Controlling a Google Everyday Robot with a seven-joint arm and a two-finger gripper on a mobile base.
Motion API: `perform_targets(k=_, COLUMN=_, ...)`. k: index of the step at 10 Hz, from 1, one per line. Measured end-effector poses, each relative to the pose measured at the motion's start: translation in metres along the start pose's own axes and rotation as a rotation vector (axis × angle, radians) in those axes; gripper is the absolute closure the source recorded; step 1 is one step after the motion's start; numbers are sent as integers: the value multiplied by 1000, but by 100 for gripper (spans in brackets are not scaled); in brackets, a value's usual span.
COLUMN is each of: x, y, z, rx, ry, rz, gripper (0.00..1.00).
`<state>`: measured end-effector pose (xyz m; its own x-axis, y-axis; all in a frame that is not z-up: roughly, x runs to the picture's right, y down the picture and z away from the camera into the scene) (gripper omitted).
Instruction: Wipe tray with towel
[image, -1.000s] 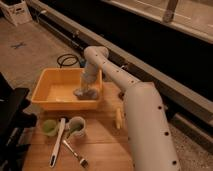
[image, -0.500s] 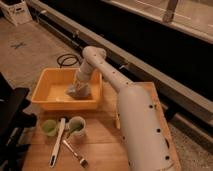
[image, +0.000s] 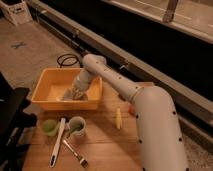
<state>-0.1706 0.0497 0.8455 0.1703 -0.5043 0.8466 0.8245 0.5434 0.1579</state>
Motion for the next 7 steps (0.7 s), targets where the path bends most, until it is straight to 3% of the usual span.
perform_targets(k=3, x=12, y=26, z=-24, rx=-40, ry=43, rz=47, gripper=100)
perform_targets(k=7, x=73, y=-5, z=-40, rx=-57, ry=97, rz=-2, gripper=100)
